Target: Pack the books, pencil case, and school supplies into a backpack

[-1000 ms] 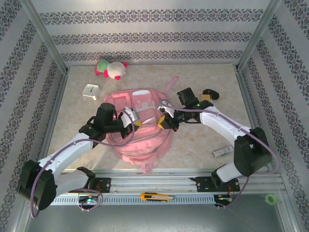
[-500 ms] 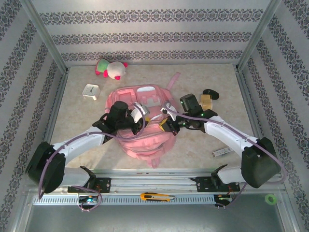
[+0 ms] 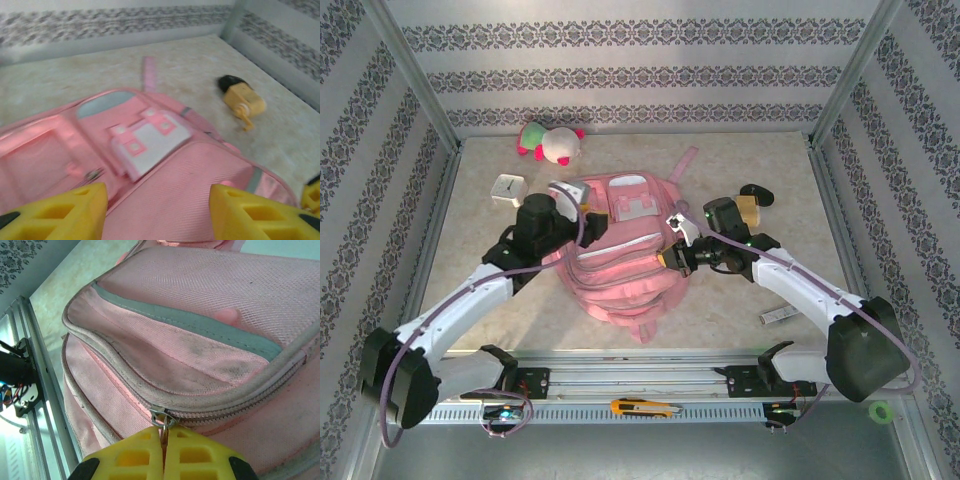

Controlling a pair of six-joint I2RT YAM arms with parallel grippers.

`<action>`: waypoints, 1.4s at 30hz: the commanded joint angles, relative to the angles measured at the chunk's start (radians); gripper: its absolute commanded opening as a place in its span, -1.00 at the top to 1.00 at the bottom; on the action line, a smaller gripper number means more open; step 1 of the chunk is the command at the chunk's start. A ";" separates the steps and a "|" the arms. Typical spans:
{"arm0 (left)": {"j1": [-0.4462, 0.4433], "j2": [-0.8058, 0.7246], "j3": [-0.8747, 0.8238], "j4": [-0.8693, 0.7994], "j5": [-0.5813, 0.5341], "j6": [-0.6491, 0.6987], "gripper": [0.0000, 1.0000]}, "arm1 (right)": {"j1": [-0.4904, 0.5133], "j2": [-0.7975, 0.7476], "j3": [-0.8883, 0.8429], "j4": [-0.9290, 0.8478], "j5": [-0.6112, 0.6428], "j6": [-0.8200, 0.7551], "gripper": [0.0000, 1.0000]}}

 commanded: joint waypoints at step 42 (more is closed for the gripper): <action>-0.004 -0.038 -0.482 0.637 0.217 -0.583 0.16 | 0.408 0.083 0.051 0.251 0.403 0.444 1.00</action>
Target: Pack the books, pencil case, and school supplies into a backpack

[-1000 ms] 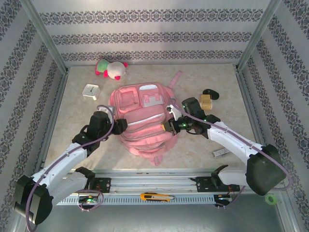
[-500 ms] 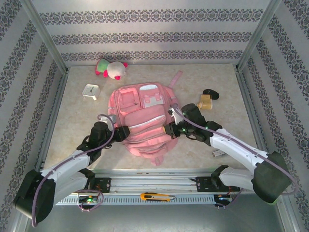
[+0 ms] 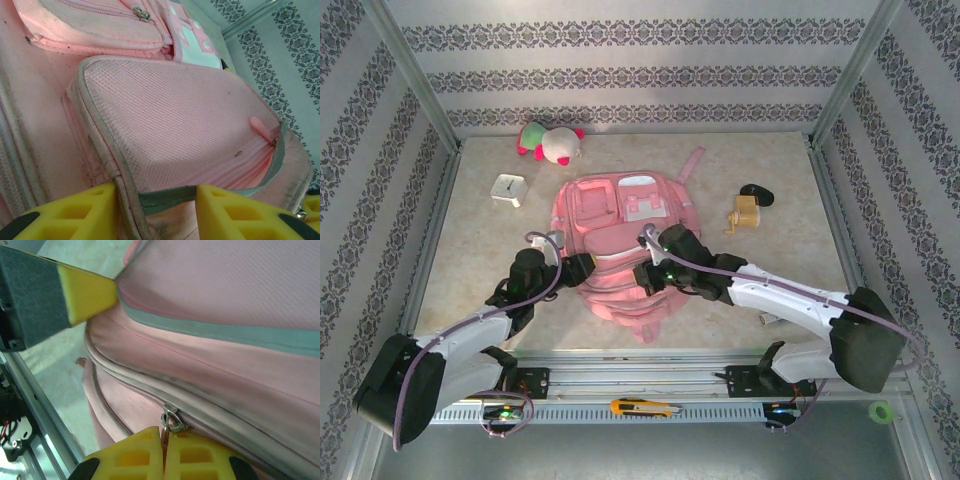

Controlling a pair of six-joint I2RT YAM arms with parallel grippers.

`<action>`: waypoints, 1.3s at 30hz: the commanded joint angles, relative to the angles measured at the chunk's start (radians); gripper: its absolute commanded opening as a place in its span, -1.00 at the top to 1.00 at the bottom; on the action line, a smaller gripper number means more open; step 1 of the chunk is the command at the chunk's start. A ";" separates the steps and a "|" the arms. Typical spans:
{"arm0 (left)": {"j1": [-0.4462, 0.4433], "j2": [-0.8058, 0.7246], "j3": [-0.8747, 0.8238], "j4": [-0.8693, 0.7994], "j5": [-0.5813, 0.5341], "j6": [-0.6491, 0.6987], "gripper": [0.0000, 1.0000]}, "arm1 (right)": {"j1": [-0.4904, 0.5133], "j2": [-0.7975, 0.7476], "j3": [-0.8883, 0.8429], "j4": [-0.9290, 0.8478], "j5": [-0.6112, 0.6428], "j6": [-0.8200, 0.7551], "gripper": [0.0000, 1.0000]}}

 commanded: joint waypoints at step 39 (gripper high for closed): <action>-0.034 -0.296 0.148 -0.520 0.018 0.303 0.07 | -0.130 0.207 0.312 -0.333 0.008 -1.266 0.38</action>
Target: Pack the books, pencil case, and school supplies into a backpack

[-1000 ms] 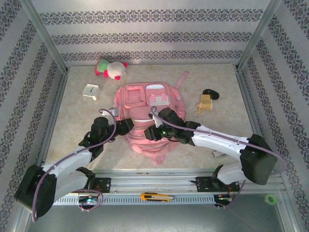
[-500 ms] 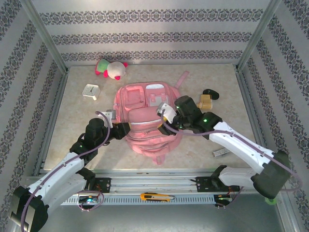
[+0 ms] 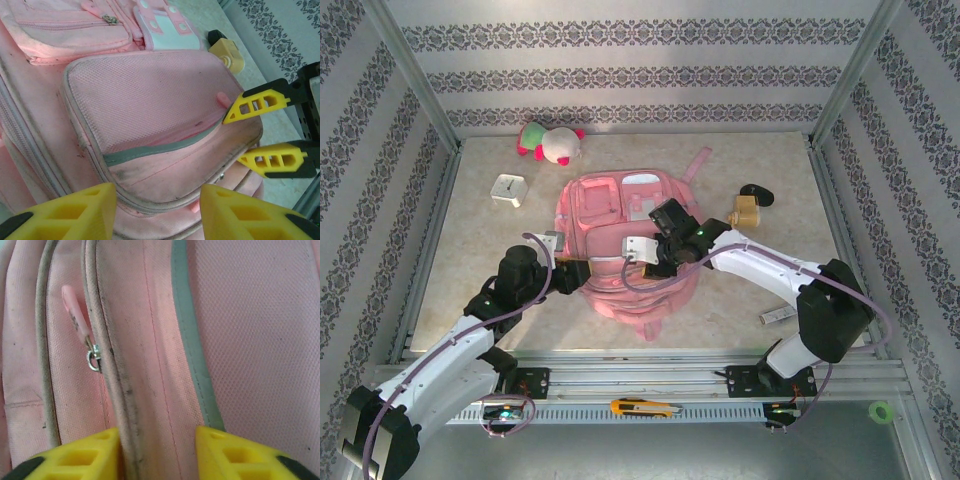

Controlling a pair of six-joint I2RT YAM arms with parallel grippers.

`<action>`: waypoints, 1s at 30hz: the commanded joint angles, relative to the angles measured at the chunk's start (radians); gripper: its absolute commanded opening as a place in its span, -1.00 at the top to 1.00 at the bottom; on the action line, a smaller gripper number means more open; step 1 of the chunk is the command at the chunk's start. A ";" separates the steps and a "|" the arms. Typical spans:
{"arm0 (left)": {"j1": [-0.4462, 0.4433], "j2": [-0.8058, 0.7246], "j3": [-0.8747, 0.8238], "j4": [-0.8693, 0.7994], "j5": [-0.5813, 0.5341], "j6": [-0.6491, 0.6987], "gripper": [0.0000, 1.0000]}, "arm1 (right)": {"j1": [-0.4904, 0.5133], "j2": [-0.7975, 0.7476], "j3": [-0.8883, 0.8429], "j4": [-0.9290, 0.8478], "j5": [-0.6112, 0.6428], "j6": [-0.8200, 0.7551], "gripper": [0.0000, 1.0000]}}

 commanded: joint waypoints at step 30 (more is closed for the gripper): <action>-0.300 0.367 0.124 0.368 -0.052 0.074 0.26 | -0.050 -0.056 0.118 0.090 -0.324 0.235 1.00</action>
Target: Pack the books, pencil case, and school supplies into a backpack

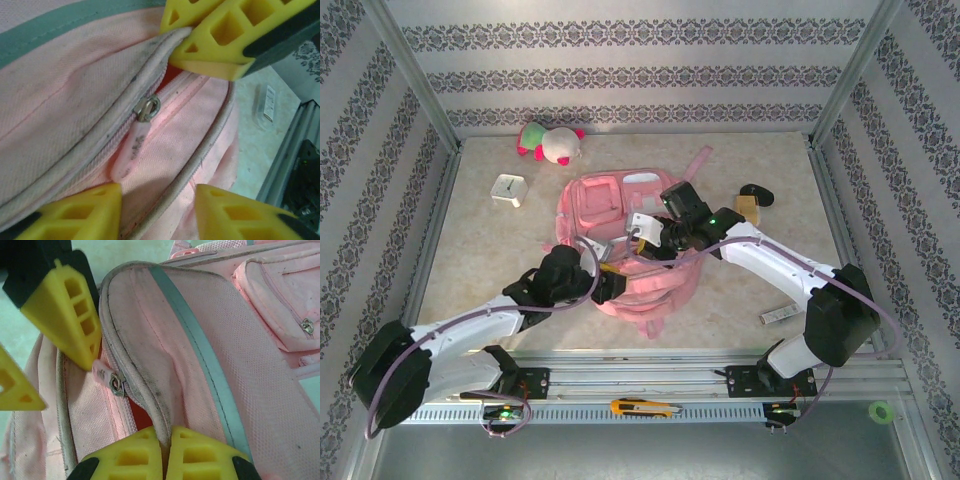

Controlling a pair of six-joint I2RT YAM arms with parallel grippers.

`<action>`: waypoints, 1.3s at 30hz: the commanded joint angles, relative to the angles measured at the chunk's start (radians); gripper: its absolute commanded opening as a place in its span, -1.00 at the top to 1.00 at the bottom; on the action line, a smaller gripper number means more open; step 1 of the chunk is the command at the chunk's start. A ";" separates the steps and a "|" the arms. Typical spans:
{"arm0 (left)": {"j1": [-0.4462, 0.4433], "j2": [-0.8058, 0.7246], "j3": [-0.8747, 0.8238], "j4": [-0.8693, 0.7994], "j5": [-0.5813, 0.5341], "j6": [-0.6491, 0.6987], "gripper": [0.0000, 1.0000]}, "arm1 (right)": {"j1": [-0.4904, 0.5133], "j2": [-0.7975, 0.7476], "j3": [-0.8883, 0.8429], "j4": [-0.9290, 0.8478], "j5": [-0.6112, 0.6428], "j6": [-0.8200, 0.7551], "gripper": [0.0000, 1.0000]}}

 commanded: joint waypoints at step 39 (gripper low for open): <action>-0.005 -0.134 0.077 -0.077 -0.160 -0.063 0.10 | 0.037 0.004 0.187 -0.050 -0.184 0.290 1.00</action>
